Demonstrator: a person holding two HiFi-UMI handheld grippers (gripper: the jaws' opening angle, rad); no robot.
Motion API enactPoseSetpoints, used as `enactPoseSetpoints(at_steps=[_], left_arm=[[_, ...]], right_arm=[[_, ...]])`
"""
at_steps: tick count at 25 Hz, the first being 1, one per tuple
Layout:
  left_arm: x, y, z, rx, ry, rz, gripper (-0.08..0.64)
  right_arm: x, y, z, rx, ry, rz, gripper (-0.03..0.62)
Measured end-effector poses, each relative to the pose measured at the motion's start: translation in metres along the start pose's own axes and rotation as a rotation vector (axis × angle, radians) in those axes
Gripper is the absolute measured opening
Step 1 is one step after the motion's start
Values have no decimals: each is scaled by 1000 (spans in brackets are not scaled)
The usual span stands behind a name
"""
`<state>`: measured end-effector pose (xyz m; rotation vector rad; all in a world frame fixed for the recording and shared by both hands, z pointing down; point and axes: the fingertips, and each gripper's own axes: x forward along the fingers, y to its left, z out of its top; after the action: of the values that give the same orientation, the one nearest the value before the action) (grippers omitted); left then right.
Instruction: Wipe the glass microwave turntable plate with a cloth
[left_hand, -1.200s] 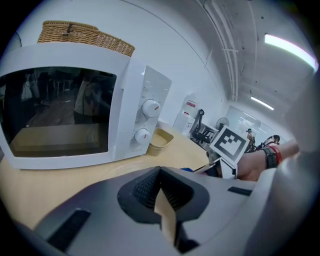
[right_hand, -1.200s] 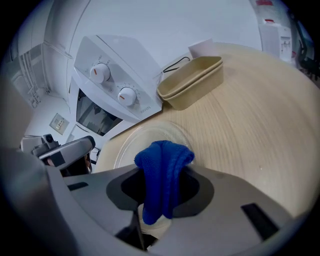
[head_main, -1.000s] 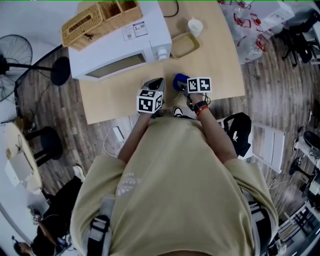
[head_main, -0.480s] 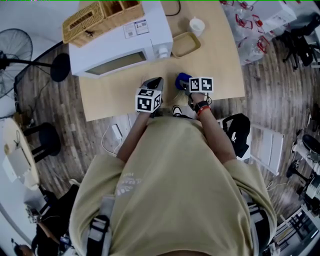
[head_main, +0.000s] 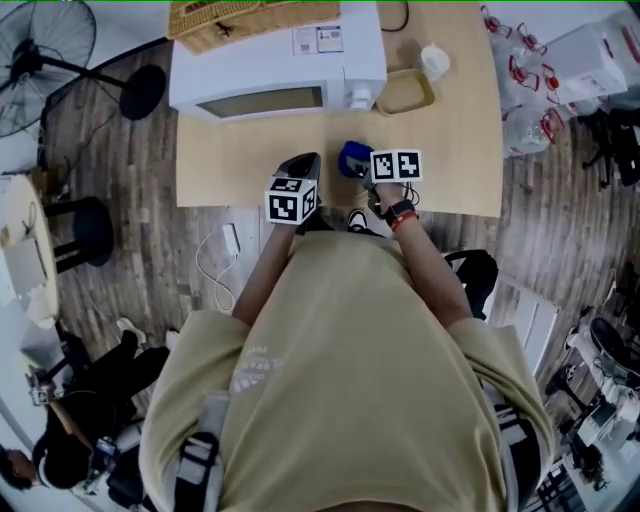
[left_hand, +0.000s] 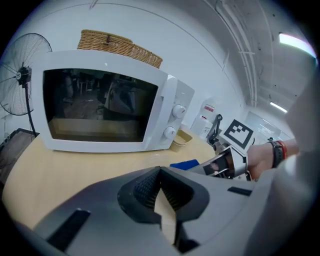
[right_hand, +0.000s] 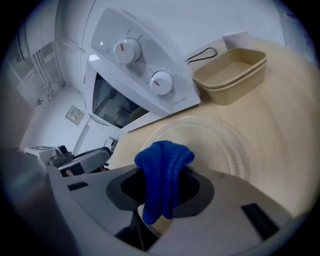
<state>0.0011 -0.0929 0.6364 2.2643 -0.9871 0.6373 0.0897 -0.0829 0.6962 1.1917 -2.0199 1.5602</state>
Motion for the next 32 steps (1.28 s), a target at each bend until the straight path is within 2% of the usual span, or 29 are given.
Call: enactPoseSetpoints(at_steps=[6,12,16,23,32], left_arm=[[-30,31,-22,-66,-14,98,17],[-55,57,-37,-130,-34,183,17],[-65,63,-44,-151,-38,212,17],[-70,64,-48,-156,-34,227,17],[-58,52,-44,-133,-22,201,17]], right_arm=[[46,54,-23,-103,141,117,129],[76,85,-44,-192,241,169,129],[87,91,-52,-239,279,166,129],[92,90,-57,-333,321,98,129],[83,80,-55,-301,301,99,127]])
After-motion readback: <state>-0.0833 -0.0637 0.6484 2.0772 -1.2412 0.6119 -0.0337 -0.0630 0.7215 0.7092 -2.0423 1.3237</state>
